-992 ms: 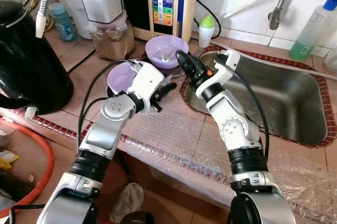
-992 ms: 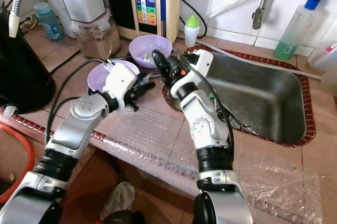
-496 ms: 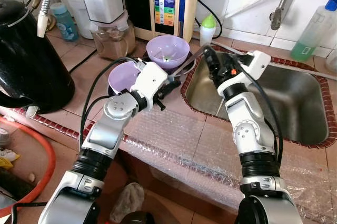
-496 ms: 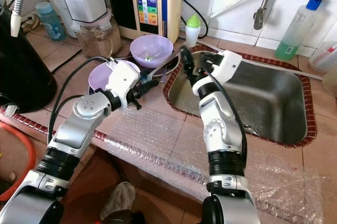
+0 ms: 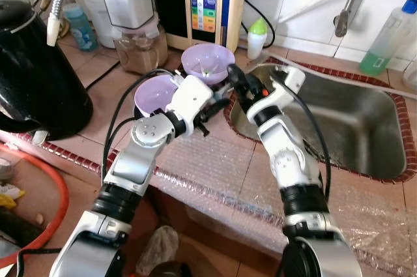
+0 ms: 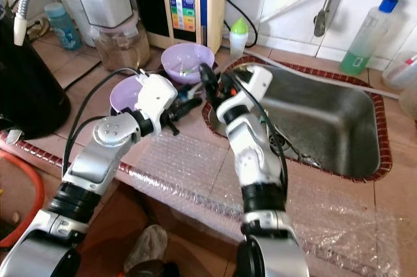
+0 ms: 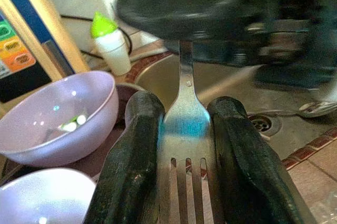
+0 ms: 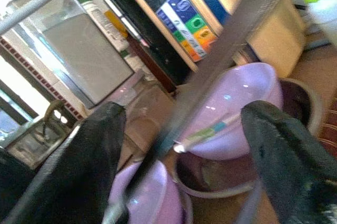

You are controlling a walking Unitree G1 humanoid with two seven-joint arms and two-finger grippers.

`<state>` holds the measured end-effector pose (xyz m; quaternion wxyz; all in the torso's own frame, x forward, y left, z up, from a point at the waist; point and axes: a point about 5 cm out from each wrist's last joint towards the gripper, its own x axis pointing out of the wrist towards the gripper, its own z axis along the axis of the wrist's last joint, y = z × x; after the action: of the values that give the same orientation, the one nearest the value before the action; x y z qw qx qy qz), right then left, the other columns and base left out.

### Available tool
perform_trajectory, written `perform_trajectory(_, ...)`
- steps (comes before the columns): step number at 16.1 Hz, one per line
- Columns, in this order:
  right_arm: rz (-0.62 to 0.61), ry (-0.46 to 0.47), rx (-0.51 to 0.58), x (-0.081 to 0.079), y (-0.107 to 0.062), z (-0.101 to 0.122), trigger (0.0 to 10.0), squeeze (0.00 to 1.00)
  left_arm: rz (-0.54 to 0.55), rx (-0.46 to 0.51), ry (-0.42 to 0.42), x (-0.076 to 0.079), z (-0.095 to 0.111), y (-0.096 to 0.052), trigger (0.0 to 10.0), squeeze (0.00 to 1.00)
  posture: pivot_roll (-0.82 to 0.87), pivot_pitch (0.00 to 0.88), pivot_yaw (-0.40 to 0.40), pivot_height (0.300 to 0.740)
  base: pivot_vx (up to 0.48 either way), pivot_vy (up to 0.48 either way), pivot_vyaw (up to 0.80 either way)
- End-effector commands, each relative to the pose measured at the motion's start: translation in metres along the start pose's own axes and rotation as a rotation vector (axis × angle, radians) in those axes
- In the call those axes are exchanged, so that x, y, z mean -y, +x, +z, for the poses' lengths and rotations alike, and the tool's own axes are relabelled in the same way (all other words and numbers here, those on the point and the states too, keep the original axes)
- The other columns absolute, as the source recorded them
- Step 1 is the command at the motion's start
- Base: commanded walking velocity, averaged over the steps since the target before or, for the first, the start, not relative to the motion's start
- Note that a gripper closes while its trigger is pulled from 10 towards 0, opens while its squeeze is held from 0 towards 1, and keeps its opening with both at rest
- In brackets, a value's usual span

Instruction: Kitchen organization

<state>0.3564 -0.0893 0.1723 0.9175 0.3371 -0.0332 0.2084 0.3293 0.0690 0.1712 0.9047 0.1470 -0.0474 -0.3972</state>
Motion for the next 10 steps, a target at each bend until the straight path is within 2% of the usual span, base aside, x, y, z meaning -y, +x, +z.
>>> perform_trajectory(1,0.000,0.027,0.002,-0.004,0.005,0.000,0.0,0.00,-0.016,0.021,0.015,0.003,0.005,0.000,4.3,0.00,-0.03,0.000,0.042,0.740,0.000,0.000,0.00)
perform_trajectory(6,-0.102,0.089,0.018,0.010,0.007,0.008,0.0,0.00,-0.009,0.022,0.019,0.000,0.005,0.000,4.5,0.00,-0.03,0.000,0.039,0.740,0.000,0.000,0.00)
perform_trajectory(7,-0.144,0.116,0.016,0.018,0.005,0.011,0.0,0.00,0.007,0.015,0.024,-0.003,0.004,0.000,4.8,0.00,-0.03,0.000,0.039,0.740,0.000,0.000,0.00)
perform_trajectory(8,-0.180,0.123,0.015,0.026,0.000,0.014,0.0,0.00,0.020,0.006,0.030,-0.006,0.003,0.000,6.4,0.00,-0.03,0.000,0.042,0.740,0.000,0.000,0.00)
perform_trajectory(9,-0.194,0.120,0.011,0.029,-0.001,0.015,0.0,0.00,0.019,0.006,0.030,-0.006,0.003,0.000,7.4,0.00,-0.04,0.000,0.041,0.740,0.000,0.000,0.00)
perform_trajectory(10,-0.211,0.127,0.014,0.034,-0.003,0.017,0.0,0.00,0.020,0.005,0.031,-0.006,0.002,0.000,7.6,0.00,-0.04,0.000,0.041,0.740,0.000,0.000,0.00)
